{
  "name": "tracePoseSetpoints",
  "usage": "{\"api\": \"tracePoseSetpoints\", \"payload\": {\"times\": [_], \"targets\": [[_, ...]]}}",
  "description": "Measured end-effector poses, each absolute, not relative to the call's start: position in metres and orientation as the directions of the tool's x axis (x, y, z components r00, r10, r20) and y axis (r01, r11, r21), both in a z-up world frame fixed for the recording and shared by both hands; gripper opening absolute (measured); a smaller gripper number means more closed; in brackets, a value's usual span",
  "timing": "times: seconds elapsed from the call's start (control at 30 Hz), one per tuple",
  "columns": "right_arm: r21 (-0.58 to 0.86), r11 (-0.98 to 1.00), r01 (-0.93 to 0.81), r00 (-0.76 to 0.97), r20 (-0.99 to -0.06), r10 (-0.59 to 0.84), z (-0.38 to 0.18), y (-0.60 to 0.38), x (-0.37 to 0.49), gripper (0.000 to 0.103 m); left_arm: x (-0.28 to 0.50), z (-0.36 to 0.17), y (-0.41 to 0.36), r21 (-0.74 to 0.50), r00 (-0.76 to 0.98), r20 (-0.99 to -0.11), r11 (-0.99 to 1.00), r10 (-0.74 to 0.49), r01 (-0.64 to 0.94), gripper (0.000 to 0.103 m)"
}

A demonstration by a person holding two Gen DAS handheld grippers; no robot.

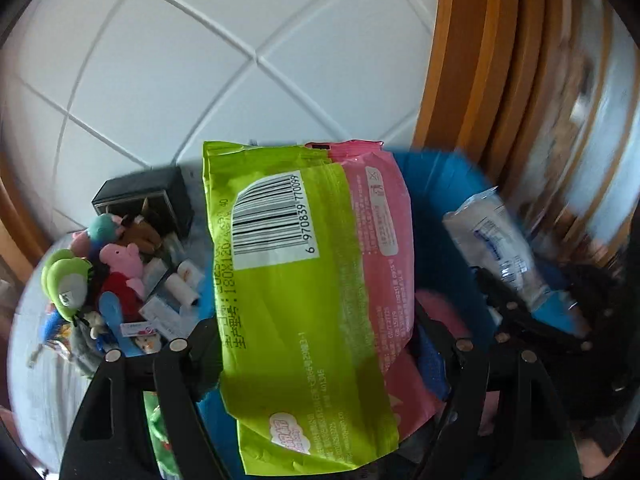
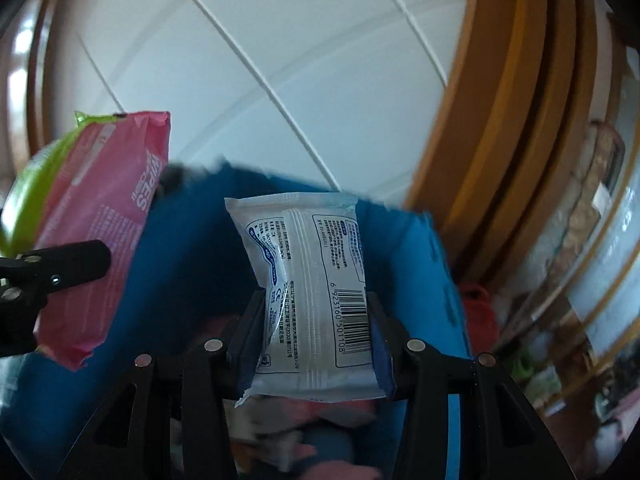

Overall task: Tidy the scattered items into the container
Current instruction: 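Carry both packs over the blue crate and open both grippers, then withdraw both grippers from the crate back toward the table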

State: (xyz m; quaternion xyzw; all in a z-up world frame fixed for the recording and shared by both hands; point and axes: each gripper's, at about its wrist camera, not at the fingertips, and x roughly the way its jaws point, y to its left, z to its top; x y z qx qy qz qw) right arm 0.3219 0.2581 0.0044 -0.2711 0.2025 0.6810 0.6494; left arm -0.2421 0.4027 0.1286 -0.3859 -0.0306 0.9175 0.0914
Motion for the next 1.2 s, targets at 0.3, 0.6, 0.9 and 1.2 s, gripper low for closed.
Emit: {"api": "tracePoseSetpoints", "payload": {"times": [0.3,0.6,0.9,1.2], "targets": [[-0.084,-0.113,-0.990,0.016,-0.867,0.499,-0.123,0.320,0.345,0.046,-0.303,-0.005,0.470,0.024,-0.348,-0.935,-0.971,0.061,-0.236,0.077],[-0.087,-0.153,-0.984,0.044,-0.964,0.260,-0.181,0.330,0.351,0.049,-0.300,-0.046,0.479,0.023,-0.202,-0.979,-0.968,0.029,-0.250,0.078],[-0.087,-0.150,-0.985,0.048,-0.969,0.243,-0.179,0.321,0.344,0.068,-0.303,-0.036,0.472,0.007,-0.200,-0.979,-0.970,0.043,-0.242,0.078],[-0.092,-0.171,-0.981,0.049,-0.970,0.239,-0.177,0.320,0.340,0.086,-0.304,-0.038,0.470,0.002,-0.218,-0.975,-0.972,0.050,-0.234,0.078]]}}
